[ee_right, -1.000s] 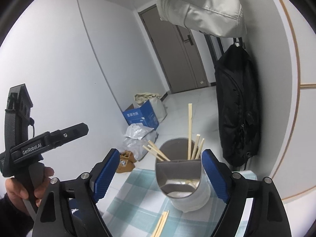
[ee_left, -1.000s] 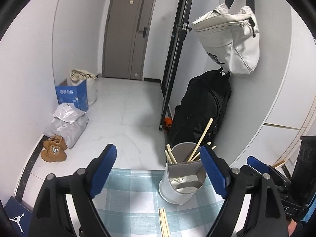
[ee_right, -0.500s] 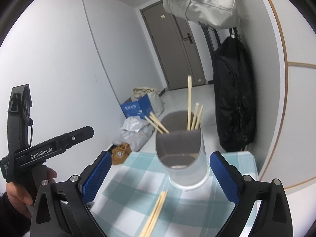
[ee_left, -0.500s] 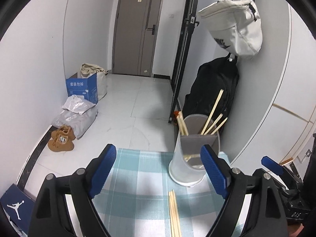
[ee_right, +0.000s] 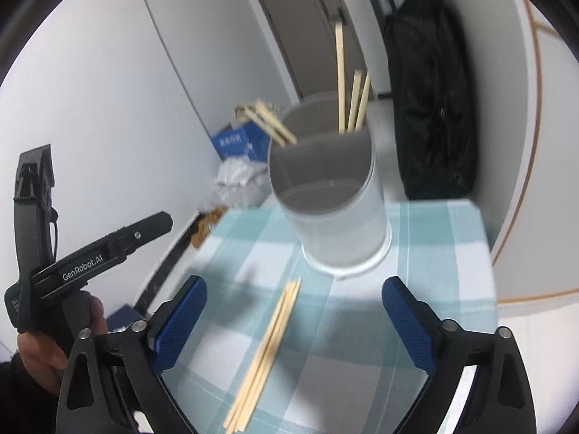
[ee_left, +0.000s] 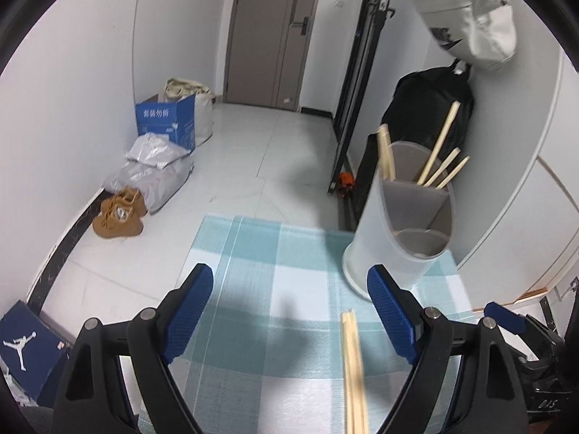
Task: Organize utensils
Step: 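Withdraw both open tools from the holder back toward the chopstick pile, then lower the right tool onto the pile and close on one chopstick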
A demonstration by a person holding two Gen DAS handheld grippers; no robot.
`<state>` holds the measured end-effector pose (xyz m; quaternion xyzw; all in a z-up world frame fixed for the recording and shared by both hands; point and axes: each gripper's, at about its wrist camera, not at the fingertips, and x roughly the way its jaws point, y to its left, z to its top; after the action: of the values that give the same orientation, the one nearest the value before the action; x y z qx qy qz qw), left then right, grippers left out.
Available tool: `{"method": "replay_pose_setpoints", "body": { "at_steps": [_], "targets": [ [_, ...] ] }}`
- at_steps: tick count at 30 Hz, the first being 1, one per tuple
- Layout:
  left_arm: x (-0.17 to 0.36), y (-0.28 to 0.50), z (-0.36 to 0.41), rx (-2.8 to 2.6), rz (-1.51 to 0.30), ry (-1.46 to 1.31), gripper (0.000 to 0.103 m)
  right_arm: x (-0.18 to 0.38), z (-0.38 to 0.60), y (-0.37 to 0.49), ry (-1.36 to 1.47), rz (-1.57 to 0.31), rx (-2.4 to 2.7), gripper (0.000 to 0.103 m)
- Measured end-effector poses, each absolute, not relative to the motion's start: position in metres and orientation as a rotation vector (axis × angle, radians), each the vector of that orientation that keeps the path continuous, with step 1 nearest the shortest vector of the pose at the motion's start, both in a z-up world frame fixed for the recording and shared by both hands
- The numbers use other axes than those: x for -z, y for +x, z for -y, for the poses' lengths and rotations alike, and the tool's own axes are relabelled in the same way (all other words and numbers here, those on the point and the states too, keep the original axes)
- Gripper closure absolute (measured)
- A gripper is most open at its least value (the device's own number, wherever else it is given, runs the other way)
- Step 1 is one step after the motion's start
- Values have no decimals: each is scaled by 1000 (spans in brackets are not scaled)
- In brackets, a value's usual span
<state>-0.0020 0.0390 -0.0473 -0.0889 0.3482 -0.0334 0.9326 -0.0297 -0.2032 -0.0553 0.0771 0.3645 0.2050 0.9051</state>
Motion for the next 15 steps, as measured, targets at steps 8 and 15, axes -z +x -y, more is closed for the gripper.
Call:
{"method": "replay_pose_setpoints", "body": {
  "at_steps": [8, 15],
  "targets": [
    [62, 11, -63, 12, -774, -236, 19, 98, 167, 2, 104, -977, -448, 37],
    [66, 13, -87, -5, -807, -293, 19, 134, 139, 33, 65, -1150, -433, 62]
  ]
}}
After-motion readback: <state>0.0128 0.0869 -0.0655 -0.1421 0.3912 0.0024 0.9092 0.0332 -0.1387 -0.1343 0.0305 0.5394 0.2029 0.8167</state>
